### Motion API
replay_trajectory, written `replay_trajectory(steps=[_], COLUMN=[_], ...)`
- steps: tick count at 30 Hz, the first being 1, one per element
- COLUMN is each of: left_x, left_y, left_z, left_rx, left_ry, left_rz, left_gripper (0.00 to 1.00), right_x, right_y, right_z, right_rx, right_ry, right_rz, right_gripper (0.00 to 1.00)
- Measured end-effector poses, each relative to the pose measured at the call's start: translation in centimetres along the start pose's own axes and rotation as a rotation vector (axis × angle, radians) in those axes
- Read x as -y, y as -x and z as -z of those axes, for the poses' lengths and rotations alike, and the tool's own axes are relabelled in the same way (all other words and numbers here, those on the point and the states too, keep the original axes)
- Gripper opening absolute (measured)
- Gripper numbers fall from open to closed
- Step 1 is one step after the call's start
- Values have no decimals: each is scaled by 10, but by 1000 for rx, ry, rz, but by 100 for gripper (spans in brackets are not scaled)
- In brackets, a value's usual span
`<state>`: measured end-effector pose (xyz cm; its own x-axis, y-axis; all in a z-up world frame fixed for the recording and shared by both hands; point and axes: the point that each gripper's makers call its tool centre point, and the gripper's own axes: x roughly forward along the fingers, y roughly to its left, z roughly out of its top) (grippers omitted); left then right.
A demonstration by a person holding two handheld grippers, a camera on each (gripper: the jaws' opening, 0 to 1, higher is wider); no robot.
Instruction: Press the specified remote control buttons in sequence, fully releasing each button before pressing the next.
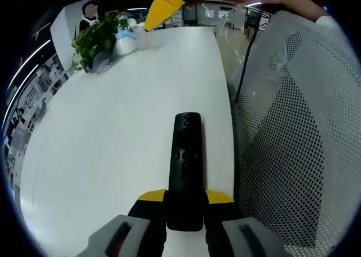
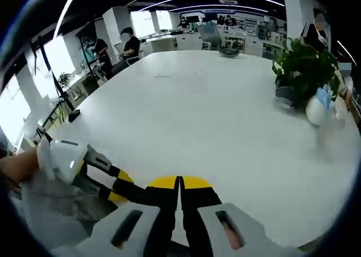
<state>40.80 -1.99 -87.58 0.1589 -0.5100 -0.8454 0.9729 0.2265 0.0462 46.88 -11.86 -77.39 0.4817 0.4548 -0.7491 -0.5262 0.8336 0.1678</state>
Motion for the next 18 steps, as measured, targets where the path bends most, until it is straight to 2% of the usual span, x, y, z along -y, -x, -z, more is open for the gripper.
replay_trajectory(steps=[1, 4, 9, 14, 17, 18], left_x=[0, 0, 0, 0, 0, 0], left_y=[0, 0, 1, 1, 1, 1], left_z=[0, 0, 0, 0, 0, 0], left_rx=[2, 9, 10, 13, 16, 16], left_ry=[4, 16, 20, 21, 27, 31], left_rz=[-1, -1, 8, 11, 8, 6], left_gripper=[24, 24, 24, 24, 24, 24], right_x=[-2, -4, -5, -12, -11, -13], right_y=[-4, -8, -16, -30, -37, -40], right_z=[6, 12, 12, 17, 23, 31], right_rx=[-27, -39, -93, -169, -165, -163], right_ry=[10, 18, 32, -36, -60, -68], right_rz=[-9, -9, -39, -74, -71, -84], right_gripper=[0, 0, 0, 0, 0, 0])
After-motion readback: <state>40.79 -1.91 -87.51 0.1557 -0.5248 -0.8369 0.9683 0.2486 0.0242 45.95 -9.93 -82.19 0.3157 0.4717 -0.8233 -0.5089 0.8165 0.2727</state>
